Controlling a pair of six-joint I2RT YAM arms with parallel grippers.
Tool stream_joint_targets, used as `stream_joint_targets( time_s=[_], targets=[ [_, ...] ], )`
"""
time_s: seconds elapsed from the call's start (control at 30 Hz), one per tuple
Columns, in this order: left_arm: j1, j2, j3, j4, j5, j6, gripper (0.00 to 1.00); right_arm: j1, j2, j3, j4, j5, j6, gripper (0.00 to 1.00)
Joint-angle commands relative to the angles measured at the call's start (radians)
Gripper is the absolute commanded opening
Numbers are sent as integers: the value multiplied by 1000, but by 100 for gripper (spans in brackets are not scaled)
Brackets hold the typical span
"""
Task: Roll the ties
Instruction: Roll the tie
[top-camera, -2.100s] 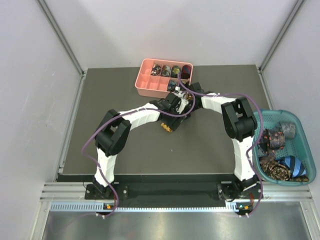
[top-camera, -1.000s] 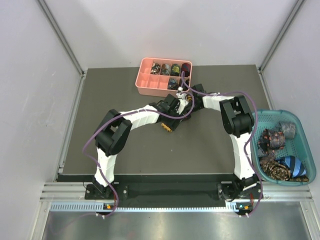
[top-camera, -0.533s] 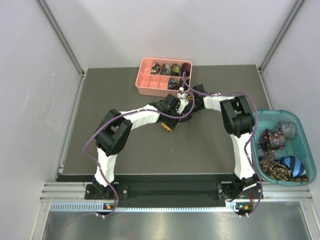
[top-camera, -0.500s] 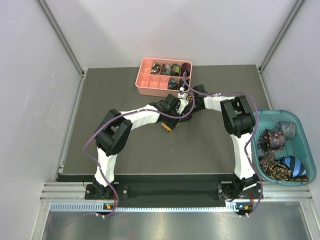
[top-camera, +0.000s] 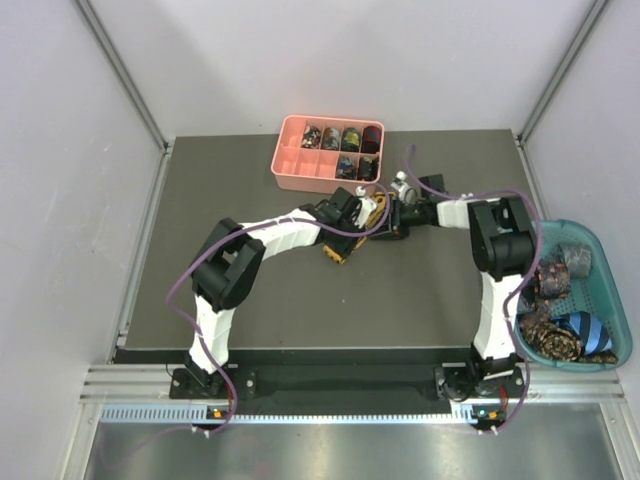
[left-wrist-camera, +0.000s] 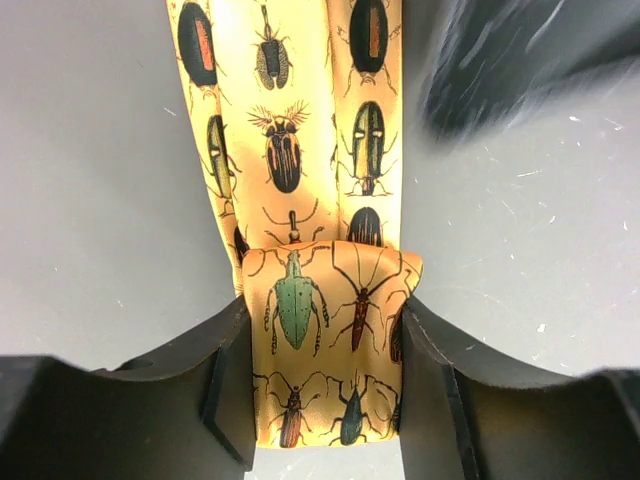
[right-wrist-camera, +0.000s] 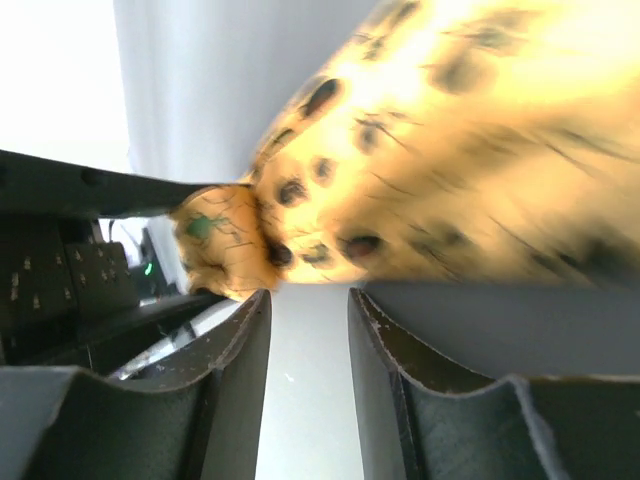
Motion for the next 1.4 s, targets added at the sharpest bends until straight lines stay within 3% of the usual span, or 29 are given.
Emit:
stream_joint_targets(
  time_s=[0.0,0.13,0.17,0.27,0.5,0.7,0.87,1.07,1.2,1.37],
  targets=[
    [10,70,-9,-111,-14,-7,49,-70,-130,-120,192,106,72,38],
    [11,78,11,-129,-7,-12,49,-79,-271,-265,250,214,63,38],
    [11,84,28,-150,-7,-16,49,-49,-417,-415,298,317,42,33],
    [10,90,37,-172,25,-23,49,-7,-545,-507,274,440,-11,32],
    [10,125,94,-244,59,-33,48,341,-890,-635,191,838,-129,34],
    [10,139,114,-270,55,-36,47,577,-1018,-695,194,1061,-207,35],
    [10,145,126,-290,55,-41,47,793,-962,-653,162,1255,-316,34],
    [10,161,146,-316,62,-46,46,949,-799,-551,111,1436,-400,37],
    [8,173,166,-348,21,-47,46,989,-600,-454,82,1562,-425,42],
    [8,182,184,-373,41,-47,45,1019,-351,-187,-102,1816,-431,48]
  ],
)
